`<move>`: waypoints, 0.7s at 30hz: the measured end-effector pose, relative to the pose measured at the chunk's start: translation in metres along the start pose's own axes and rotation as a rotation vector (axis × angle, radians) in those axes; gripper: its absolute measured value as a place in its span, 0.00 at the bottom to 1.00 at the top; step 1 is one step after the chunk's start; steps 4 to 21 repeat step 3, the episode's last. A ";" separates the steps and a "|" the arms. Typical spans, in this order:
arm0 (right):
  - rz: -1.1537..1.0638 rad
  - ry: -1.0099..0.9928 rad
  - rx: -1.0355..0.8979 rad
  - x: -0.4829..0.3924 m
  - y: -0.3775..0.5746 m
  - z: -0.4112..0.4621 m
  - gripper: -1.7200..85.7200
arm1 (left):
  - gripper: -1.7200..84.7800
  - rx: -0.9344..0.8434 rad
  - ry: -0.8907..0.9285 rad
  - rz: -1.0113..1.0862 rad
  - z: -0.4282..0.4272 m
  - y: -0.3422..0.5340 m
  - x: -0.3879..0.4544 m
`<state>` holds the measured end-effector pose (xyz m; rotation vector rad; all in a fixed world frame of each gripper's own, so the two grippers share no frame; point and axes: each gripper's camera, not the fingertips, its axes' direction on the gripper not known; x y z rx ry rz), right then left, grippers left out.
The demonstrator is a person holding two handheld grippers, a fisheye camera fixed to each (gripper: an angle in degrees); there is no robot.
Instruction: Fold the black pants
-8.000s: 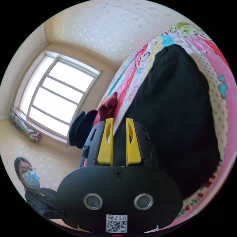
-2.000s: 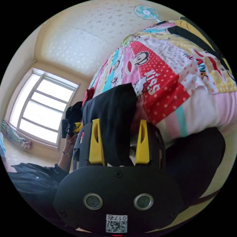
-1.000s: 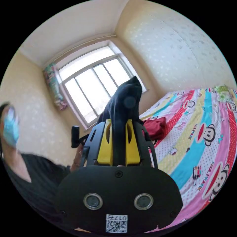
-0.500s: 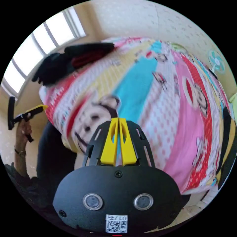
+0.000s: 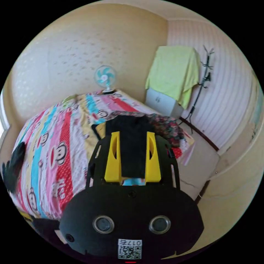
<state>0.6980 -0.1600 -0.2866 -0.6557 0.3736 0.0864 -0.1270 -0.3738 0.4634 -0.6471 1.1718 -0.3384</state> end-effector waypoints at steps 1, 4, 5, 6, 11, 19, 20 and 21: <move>0.024 0.023 -0.006 0.010 -0.003 0.012 0.18 | 0.17 -0.045 -0.019 -0.035 0.004 -0.001 0.003; 0.064 0.013 -0.283 0.037 0.000 0.090 0.21 | 0.17 -0.090 -0.025 -0.055 0.008 0.001 0.009; 0.064 0.013 -0.283 0.037 0.000 0.090 0.21 | 0.17 -0.090 -0.025 -0.055 0.008 0.001 0.009; 0.064 0.013 -0.283 0.037 0.000 0.090 0.21 | 0.17 -0.090 -0.025 -0.055 0.008 0.001 0.009; 0.064 0.013 -0.283 0.037 0.000 0.090 0.21 | 0.17 -0.090 -0.025 -0.055 0.008 0.001 0.009; 0.064 0.013 -0.283 0.037 0.000 0.090 0.21 | 0.17 -0.090 -0.025 -0.055 0.008 0.001 0.009; 0.064 0.013 -0.283 0.037 0.000 0.090 0.21 | 0.17 -0.090 -0.025 -0.055 0.008 0.001 0.009; 0.064 0.013 -0.283 0.037 0.000 0.090 0.21 | 0.17 -0.090 -0.025 -0.055 0.008 0.001 0.009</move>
